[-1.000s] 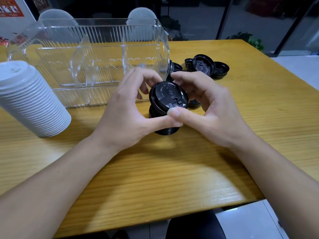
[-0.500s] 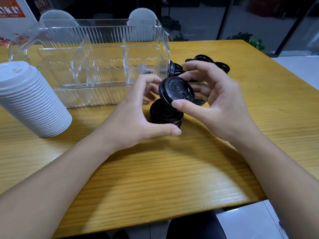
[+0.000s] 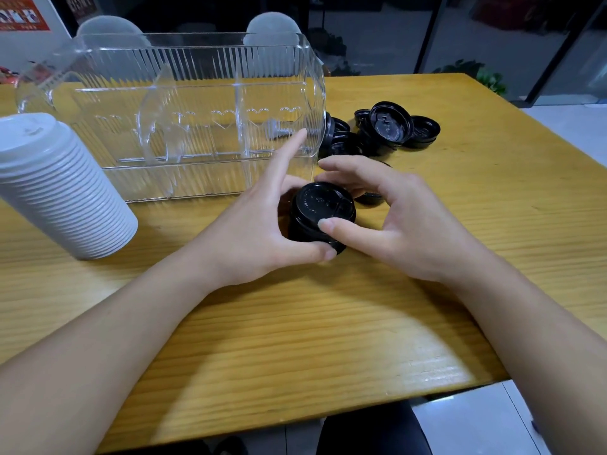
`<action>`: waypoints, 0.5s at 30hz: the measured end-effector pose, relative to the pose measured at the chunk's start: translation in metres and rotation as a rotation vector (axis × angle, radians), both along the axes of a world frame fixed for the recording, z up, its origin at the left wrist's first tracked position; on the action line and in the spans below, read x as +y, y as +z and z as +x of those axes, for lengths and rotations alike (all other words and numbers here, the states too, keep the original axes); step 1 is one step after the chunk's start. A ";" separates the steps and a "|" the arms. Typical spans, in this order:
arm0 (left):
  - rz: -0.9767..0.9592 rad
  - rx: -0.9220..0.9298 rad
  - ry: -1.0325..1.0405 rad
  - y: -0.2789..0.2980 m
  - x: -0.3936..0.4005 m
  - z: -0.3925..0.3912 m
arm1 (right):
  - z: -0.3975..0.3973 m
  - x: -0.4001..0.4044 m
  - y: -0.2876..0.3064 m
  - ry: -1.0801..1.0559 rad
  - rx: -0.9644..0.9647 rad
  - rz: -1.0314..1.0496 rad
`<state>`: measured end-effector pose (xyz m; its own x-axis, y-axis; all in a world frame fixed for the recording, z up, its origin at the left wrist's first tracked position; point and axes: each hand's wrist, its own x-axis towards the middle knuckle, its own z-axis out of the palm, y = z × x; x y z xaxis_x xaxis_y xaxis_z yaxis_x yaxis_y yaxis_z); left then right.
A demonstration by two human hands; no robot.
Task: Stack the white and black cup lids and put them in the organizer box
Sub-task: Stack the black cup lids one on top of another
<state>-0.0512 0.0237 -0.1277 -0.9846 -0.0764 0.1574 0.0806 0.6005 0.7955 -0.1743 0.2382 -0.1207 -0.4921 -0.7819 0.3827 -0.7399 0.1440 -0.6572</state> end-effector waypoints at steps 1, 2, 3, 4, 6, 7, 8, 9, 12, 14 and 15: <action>0.007 -0.002 -0.006 0.000 0.000 0.000 | 0.000 0.000 0.000 0.010 0.000 0.009; 0.015 -0.007 -0.012 0.000 -0.001 0.000 | -0.001 0.001 0.000 0.018 -0.002 0.020; 0.021 -0.012 -0.018 0.001 -0.001 0.000 | -0.002 0.001 0.001 0.026 -0.007 0.031; 0.026 -0.018 -0.024 0.001 -0.001 0.001 | -0.002 0.002 0.002 0.033 -0.013 0.042; 0.031 -0.025 -0.032 0.002 -0.001 0.001 | -0.004 0.002 0.003 0.046 -0.036 0.059; 0.033 -0.025 -0.031 0.002 -0.001 0.001 | -0.005 0.002 0.003 0.048 -0.052 0.058; 0.035 -0.025 -0.027 0.001 -0.001 0.001 | -0.005 0.002 0.003 0.045 -0.068 0.052; 0.037 -0.022 -0.023 0.000 -0.002 0.000 | -0.006 0.001 0.002 0.037 -0.082 0.044; 0.036 -0.015 -0.018 -0.002 -0.004 -0.002 | -0.006 0.000 0.002 -0.004 -0.098 0.023; 0.027 -0.013 -0.020 -0.003 -0.005 -0.002 | -0.005 0.000 0.003 -0.025 -0.095 0.020; 0.018 -0.011 -0.018 -0.003 -0.005 -0.002 | -0.005 0.000 0.003 -0.028 -0.089 0.020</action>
